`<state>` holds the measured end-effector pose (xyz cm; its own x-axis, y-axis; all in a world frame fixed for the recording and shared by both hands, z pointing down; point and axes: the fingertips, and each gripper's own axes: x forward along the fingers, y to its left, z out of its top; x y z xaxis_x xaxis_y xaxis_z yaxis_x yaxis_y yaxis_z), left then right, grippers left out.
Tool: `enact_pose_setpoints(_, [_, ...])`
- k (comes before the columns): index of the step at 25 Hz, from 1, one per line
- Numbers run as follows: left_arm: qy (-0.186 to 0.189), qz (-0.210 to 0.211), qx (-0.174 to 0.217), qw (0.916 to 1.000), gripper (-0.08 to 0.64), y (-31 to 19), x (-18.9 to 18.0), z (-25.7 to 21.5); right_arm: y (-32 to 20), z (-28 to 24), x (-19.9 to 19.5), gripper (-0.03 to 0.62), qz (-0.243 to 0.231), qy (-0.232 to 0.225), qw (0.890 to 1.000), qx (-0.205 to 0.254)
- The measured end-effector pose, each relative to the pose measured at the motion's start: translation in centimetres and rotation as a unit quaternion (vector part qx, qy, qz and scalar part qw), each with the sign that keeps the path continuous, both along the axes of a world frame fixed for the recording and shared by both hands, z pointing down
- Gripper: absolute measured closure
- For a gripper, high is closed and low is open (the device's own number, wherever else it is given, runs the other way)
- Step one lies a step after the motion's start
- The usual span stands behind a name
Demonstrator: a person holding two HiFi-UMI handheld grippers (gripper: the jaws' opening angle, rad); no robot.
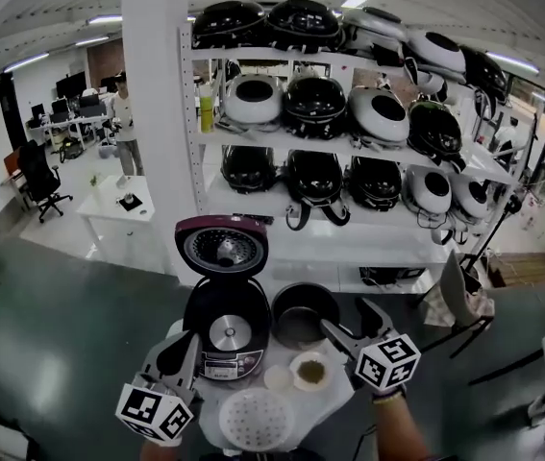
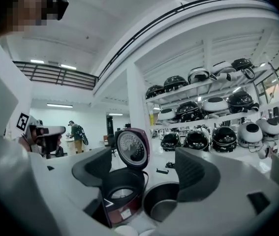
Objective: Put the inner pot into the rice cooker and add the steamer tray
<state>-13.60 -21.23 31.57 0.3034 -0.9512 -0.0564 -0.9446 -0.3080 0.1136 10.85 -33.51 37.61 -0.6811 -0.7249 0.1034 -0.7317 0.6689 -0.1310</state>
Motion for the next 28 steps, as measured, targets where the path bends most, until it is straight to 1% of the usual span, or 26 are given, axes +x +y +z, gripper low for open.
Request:
enact_pose_setpoints(4, [-0.013,0.011,-0.005,0.9998,0.538,-1.4,1.2,1.3,-3.1,4.6,1.1,0.212,0.009,0.033,0.999,-0.034])
enact_pose_setpoints(7, [-0.013,0.011,-0.014,0.9998,0.538,-2.1,1.9,2.6,-5.0,8.4,2.4,0.226,0.017,0.055,0.997,-0.058])
enact_pose_setpoints(10, [-0.014,0.009,-0.021,0.9996,0.538,-2.8,2.8,3.7,-7.0,12.1,3.4,0.232,0.016,0.093,0.992,-0.082])
enact_pose_setpoints(14, [-0.022,0.01,-0.024,0.9994,0.538,-3.8,4.4,4.9,-9.7,16.7,4.5,0.239,0.015,0.115,0.986,-0.117])
enact_pose_setpoints(17, [-0.016,0.008,-0.027,0.9995,0.538,-4.4,5.4,5.8,-11.1,19.8,5.2,0.244,0.012,0.144,0.98,-0.133])
enact_pose_setpoints(21, [-0.011,-0.008,-0.036,0.9993,0.538,-5.8,6.0,7.0,-13.2,23.2,5.6,0.247,0.002,0.16,0.974,-0.161])
enact_pose_setpoints(24, [-0.015,-0.019,-0.042,0.9988,0.538,-6.4,6.3,7.9,-14.7,25.7,5.6,0.249,-0.009,0.184,0.967,-0.173])
enact_pose_setpoints(28, [-0.015,-0.03,-0.054,0.998,0.538,-6.8,6.1,9.1,-16.8,28.6,5.7,0.256,-0.005,0.179,0.963,-0.202])
